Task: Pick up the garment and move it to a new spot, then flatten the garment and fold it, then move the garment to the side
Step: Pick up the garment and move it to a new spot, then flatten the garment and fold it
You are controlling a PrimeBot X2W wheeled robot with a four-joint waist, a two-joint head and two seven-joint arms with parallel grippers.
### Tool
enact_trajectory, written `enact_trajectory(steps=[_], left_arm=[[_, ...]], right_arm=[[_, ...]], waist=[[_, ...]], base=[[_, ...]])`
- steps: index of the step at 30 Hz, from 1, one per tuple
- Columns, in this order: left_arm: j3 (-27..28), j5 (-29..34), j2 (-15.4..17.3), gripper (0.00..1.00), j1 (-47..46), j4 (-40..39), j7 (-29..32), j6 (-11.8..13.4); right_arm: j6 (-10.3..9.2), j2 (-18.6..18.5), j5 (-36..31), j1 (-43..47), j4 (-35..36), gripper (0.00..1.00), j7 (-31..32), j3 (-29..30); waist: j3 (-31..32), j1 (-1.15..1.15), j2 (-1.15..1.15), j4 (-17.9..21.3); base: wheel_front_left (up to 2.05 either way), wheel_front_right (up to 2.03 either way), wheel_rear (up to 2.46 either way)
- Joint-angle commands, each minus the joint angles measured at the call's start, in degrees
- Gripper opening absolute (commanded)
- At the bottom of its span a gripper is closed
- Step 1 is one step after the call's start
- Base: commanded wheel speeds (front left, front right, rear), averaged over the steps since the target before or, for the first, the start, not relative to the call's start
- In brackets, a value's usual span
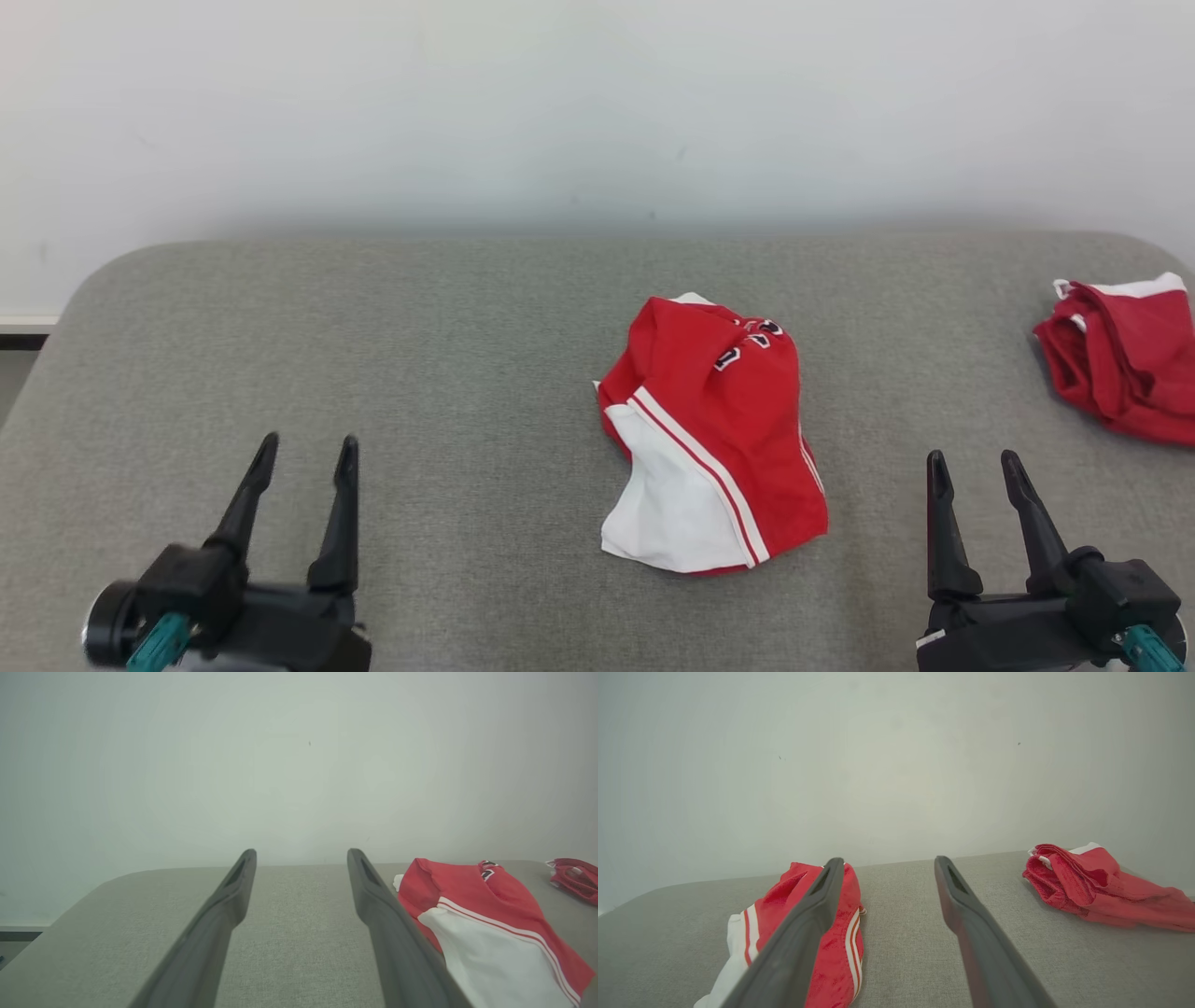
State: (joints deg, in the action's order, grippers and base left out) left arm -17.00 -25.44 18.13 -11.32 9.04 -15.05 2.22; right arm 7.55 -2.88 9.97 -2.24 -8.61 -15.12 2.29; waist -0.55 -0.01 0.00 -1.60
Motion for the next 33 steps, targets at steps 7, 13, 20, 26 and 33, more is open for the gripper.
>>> enact_trajectory(steps=[7, 13, 20, 26, 33], left_arm=[[6.29, 3.64, -1.76, 1.0, 8.53, -3.22, -0.16, -1.81], [9.84, 6.52, -4.83, 1.0, 12.59, -4.82, -0.16, -3.59], [12.71, 9.63, -8.19, 1.0, 13.43, -4.62, -0.17, -6.18], [14.11, 11.34, -9.62, 1.0, 12.91, -3.83, -0.17, -7.66], [14.84, 12.47, -10.15, 1.0, 13.07, -3.15, -0.17, -8.71]], right_arm=[[-0.15, -0.01, -0.55, 1.21, -0.59, 1.0, -0.02, -0.19], [-0.15, 0.0, -0.52, 2.11, -1.2, 1.0, -0.02, -0.4], [-0.15, -0.01, -0.28, 2.86, -2.07, 1.0, -0.02, -0.6], [-0.15, 0.0, -0.22, 3.09, -2.51, 1.0, -0.02, -0.77], [-0.16, 0.0, -0.01, 3.17, -2.73, 1.0, -0.02, -0.91]], waist=[[1.64, 0.01, 0.0, -2.89], [1.99, 0.01, 0.0, -3.44], [2.19, 0.01, 0.0, -3.65], [2.03, 0.01, 0.0, -3.48], [1.83, 0.01, 0.0, -3.37]], base=[[0.0, 0.0, 0.0], [0.0, 0.0, 0.0], [0.0, 0.0, 0.0], [0.0, 0.0, 0.0], [0.0, 0.0, 0.0]])
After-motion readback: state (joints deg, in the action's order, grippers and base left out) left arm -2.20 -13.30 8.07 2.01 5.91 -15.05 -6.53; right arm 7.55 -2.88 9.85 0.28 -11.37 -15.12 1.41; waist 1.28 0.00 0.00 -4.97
